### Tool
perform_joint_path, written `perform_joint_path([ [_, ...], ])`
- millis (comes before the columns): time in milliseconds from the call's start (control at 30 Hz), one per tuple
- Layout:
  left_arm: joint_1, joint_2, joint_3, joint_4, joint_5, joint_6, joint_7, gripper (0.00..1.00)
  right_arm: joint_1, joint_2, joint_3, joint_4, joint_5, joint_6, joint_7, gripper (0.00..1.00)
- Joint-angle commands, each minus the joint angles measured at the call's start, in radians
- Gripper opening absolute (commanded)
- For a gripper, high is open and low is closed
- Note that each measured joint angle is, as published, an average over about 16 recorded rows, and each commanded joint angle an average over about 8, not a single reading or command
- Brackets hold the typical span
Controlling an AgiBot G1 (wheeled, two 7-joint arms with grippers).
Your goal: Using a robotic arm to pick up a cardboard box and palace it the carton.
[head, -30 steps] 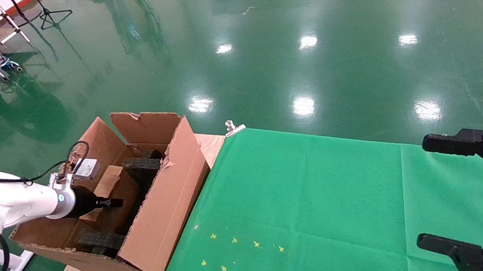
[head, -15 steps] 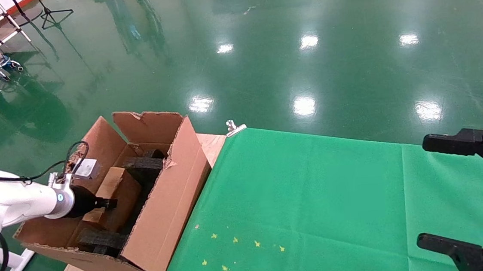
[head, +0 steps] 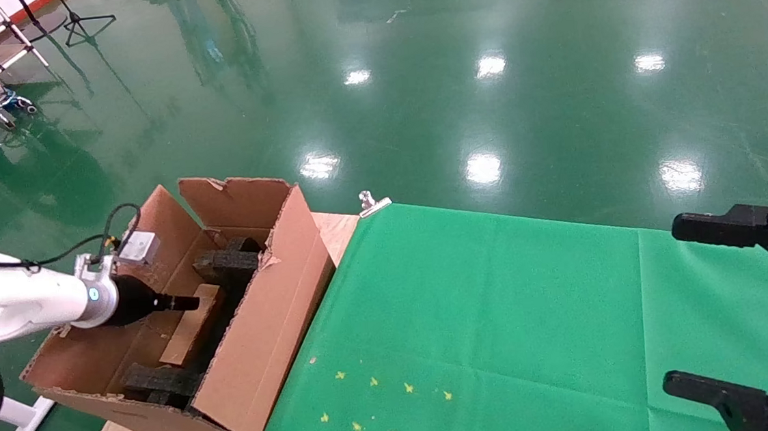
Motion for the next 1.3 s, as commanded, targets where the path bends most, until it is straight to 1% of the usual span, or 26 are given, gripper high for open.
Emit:
perform_joint_path([
  [33,-0.007,-0.003,-0.002,-0.005,-0.003,0.007,0.002,1.00,0.000,0.000,0.000,0.000,0.000,0.000,0.000,1.00],
  [200,-0.061,-0.030,-0.017,-0.037,-0.024,0.039,-0.005,1.00,0.000,0.000,0.000,0.000,0.000,0.000,0.000,1.00],
  [333,-0.121,-0.066,-0.038,-0.080,-0.055,0.095,-0.020,1.00,0.000,0.000,0.000,0.000,0.000,0.000,0.000,1.00],
  [600,-0.219,-0.170,-0.102,-0.208,-0.157,0.296,-0.106,1.00,0.000,0.000,0.000,0.000,0.000,0.000,0.000,1.00],
  [767,-0.237,-0.230,-0.141,-0.284,-0.230,0.434,-0.205,1.00,0.000,0.000,0.000,0.000,0.000,0.000,0.000,1.00],
  [967,-0.236,-0.266,-0.176,-0.333,-0.309,0.556,-0.303,1.00,0.000,0.000,0.000,0.000,0.000,0.000,0.000,1.00],
  [1133,-0.235,-0.278,-0.189,-0.350,-0.337,0.595,-0.324,1.00,0.000,0.000,0.000,0.000,0.000,0.000,0.000,1.00],
  [1300,-0.232,-0.272,-0.186,-0.345,-0.330,0.581,-0.314,1.00,0.000,0.000,0.000,0.000,0.000,0.000,0.000,1.00],
])
